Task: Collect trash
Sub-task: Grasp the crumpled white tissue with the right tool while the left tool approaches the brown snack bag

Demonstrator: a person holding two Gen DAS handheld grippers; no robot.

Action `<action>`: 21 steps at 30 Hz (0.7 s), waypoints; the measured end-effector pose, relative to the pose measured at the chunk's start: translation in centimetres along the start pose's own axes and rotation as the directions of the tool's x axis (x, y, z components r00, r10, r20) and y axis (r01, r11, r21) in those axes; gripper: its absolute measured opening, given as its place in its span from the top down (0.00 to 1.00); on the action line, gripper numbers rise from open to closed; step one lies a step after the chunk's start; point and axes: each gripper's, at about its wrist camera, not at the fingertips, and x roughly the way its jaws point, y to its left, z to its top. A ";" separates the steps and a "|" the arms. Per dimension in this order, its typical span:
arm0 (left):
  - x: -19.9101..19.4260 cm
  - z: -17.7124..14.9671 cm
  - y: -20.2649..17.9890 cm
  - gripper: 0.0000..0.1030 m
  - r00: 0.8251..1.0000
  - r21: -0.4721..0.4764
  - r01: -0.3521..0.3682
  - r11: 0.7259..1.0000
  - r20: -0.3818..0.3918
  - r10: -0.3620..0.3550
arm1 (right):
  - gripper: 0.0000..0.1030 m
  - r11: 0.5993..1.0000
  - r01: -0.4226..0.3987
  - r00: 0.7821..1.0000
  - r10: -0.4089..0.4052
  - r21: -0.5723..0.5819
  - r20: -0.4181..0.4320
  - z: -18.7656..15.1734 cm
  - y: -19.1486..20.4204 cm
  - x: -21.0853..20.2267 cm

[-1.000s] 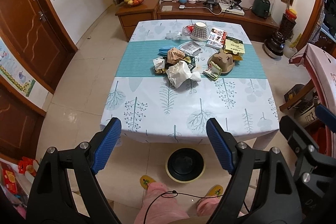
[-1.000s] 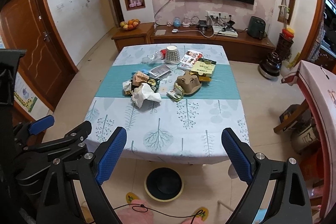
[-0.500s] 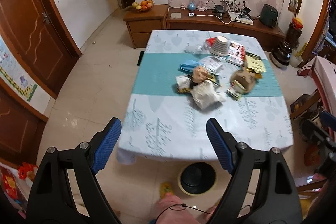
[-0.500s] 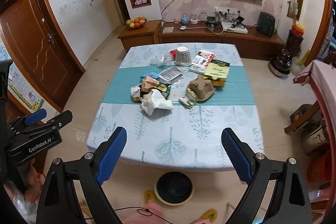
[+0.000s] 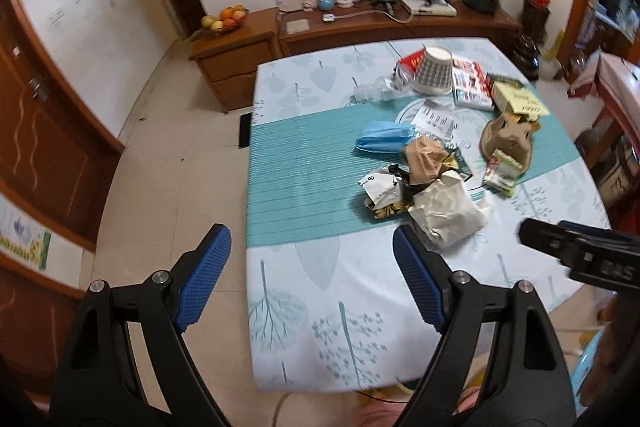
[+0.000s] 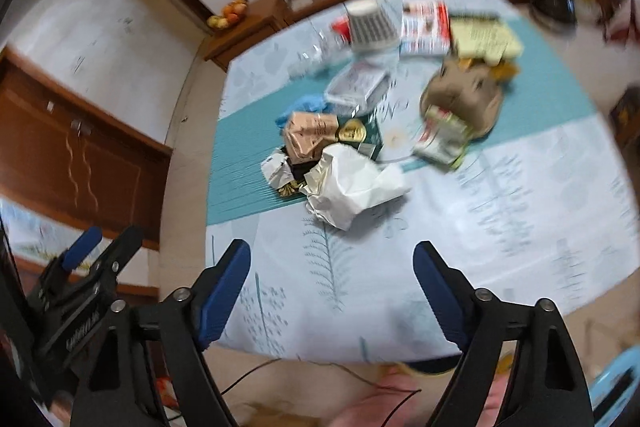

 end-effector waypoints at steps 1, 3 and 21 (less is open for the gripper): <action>1.0 0.3 -0.3 0.22 1.000 0.008 0.010 1.000 -0.006 -0.010 | 0.20 1.000 -0.004 1.000 0.004 0.024 -0.005 0.1 -0.5 1.5; 3.0 0.8 -0.8 0.22 0.999 0.017 0.036 0.999 -0.026 -0.036 | 0.20 0.995 -0.025 0.999 0.027 0.091 -0.020 0.8 -1.1 4.9; 12.2 6.5 -7.3 0.22 0.953 0.093 0.272 0.958 -0.161 -0.255 | 0.67 0.941 -0.098 0.994 0.110 0.324 -0.018 2.1 -7.0 12.5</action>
